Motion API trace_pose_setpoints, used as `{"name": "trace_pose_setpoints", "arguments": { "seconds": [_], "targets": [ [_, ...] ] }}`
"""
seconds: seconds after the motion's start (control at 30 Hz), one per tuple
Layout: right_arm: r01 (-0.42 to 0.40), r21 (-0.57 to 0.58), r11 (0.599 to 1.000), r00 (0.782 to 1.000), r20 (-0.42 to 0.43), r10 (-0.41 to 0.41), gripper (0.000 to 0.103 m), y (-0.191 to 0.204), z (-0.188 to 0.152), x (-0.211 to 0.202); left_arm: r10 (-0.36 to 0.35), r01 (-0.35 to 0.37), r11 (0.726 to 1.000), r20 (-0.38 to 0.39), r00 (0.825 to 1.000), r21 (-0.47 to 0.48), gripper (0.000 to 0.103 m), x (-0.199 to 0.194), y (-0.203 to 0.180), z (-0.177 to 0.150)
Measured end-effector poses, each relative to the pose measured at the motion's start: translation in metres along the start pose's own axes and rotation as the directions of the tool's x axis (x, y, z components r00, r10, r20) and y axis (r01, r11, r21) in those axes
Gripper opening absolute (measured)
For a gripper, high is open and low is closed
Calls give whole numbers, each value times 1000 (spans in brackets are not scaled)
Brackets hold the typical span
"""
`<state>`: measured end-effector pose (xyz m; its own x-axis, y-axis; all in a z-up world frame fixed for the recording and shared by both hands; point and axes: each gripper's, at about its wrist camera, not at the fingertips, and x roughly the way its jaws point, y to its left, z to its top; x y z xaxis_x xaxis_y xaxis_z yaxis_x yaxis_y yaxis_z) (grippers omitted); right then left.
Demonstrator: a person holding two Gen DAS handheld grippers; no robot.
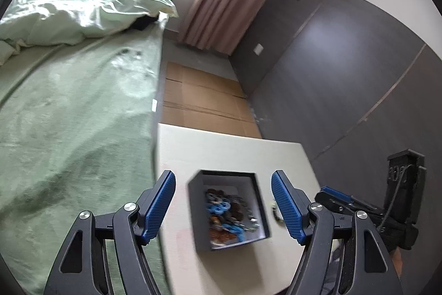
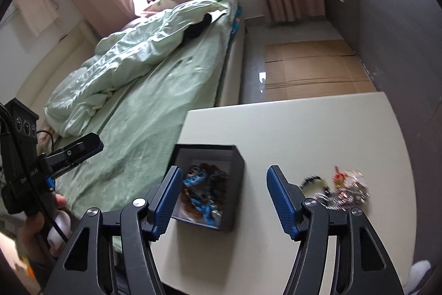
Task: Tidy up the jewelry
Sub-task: 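Grasp the black-and-green bead bracelet with the left tool while the right tool moves to the chains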
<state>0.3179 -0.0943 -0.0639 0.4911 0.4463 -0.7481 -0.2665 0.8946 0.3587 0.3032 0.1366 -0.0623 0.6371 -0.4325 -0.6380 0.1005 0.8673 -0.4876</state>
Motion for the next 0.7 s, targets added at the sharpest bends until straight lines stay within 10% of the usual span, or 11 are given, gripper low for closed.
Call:
{"name": "trace_pose_setpoints", "arguments": {
  "seconds": [0.47, 0.7],
  "targets": [
    [52, 71, 996, 992, 114, -60, 103, -53, -31, -66, 17, -16, 990, -12, 1000, 139, 99, 32, -57, -12],
    [96, 117, 989, 982, 153, -113, 103, -80, -38, -80, 13, -4, 976, -42, 999, 218, 103, 59, -93, -17]
  ]
}}
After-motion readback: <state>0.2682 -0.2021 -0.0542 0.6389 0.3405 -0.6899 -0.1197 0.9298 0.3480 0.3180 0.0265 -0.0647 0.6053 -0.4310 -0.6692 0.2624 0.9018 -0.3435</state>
